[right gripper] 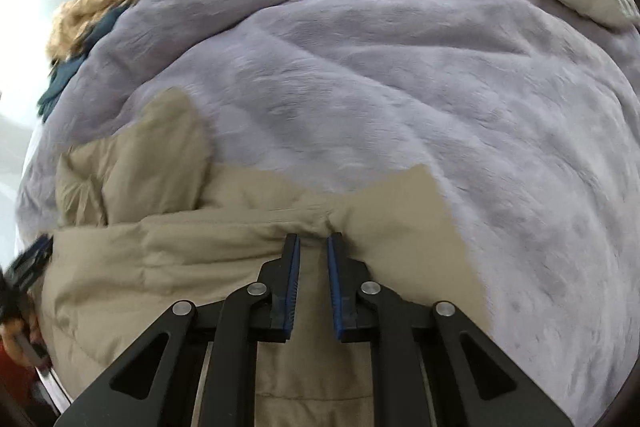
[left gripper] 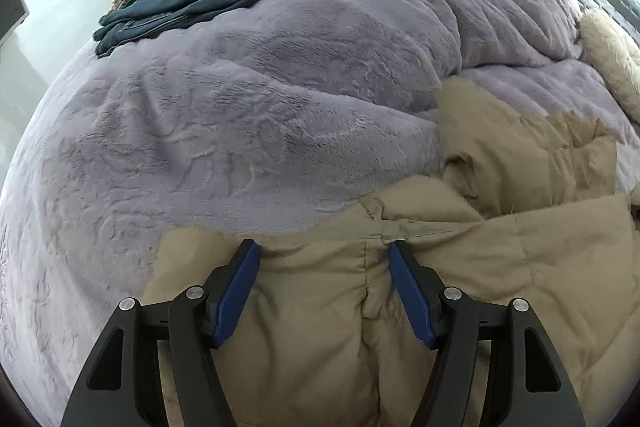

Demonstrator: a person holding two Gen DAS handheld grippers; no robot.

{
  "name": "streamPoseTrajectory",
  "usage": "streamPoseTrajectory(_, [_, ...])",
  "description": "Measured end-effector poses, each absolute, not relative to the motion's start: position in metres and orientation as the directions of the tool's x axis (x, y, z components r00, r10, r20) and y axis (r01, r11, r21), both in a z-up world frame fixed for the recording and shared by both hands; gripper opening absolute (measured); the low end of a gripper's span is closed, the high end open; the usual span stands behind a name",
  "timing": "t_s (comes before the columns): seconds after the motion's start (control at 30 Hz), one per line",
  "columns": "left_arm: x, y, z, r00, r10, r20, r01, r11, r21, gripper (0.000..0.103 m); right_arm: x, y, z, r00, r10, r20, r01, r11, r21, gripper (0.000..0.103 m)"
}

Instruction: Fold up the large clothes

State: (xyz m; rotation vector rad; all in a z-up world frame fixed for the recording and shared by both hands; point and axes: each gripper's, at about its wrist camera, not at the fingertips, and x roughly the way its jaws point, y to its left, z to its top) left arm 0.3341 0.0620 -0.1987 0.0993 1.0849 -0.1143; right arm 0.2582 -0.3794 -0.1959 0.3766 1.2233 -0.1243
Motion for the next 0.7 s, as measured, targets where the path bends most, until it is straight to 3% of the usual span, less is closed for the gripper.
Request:
streamPoseTrajectory(0.17, [0.311,0.096,-0.17,0.546,0.013,-0.838,0.067,0.996,0.059,0.069,0.23,-0.406,-0.185,0.393,0.031,-0.919,0.36,0.915,0.185,0.014])
streamPoseTrajectory(0.27, [0.32,0.114,-0.189,0.493,0.06,-0.868,0.023,0.996,0.082,0.069,0.232,-0.418,-0.208,0.356,0.071,-0.932,0.41,0.884,0.224,0.013])
streamPoseTrajectory(0.4, [0.336,0.128,-0.22,0.434,-0.008,-0.901,-0.042,0.999,-0.029,0.07,0.243,-0.422,-0.234,0.359,0.09,-0.929,0.45,0.855,0.257,0.013])
streamPoseTrajectory(0.7, [0.34,0.117,-0.228,0.43,0.046,-0.902,-0.055,0.998,0.025,0.076,0.253,-0.421,-0.234,0.328,0.06,-0.943,0.459,0.862,0.215,0.016])
